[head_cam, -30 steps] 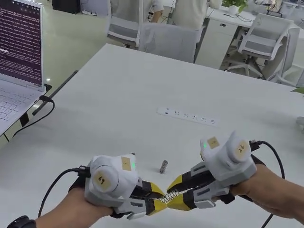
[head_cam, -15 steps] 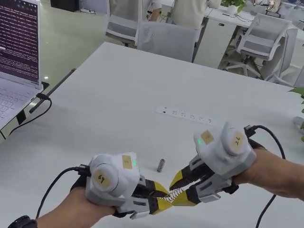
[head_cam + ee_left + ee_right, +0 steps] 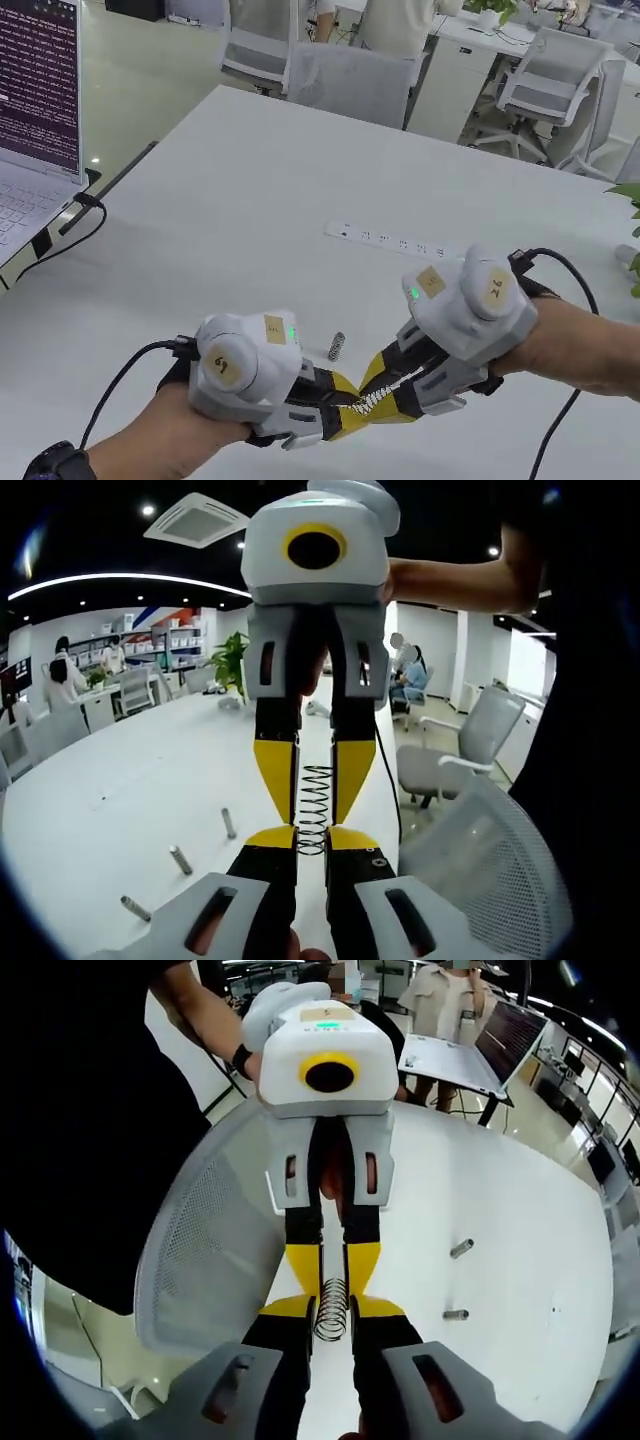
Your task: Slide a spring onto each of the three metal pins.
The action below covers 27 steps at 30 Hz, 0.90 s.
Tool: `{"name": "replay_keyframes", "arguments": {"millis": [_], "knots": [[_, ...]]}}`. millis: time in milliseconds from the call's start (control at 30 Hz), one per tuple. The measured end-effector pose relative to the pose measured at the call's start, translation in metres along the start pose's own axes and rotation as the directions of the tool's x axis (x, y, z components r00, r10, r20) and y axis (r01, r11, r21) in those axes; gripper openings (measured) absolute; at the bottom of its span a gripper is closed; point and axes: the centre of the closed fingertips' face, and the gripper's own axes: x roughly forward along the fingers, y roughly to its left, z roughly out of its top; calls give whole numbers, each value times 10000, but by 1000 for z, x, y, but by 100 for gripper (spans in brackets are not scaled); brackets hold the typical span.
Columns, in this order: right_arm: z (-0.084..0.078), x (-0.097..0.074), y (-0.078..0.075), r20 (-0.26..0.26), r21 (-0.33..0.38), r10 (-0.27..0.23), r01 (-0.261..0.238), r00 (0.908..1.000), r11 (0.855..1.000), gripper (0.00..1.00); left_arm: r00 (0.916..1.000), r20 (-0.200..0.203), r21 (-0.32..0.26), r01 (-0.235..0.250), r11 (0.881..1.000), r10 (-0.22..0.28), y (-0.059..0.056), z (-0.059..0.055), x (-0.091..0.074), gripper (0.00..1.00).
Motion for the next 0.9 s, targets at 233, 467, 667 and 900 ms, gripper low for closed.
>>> {"name": "replay_keyframes", "arguments": {"millis": [233, 467, 667, 900], "knots": [[-2, -1, -1, -56, -307, -36, 34, 10000, 9995, 9, 10000, 74, -58, -22, 10000, 23, 2, 1, 1, 2], [-5, 1, 0, -144, -418, -9, 3, 9999, 9991, 8, 10000, 80, -153, 42, 9999, -40, 1, -1, 4, 2], [-9, 5, 0, -368, -462, 11, -28, 9993, 9989, 8, 10000, -72, -207, 60, 9998, -62, 0, -5, 7, 2], [-12, 8, -2, -402, -369, -53, 38, 9992, 9993, 8, 9997, -245, -329, -46, 9994, 38, 3, -10, 7, 5]]}}
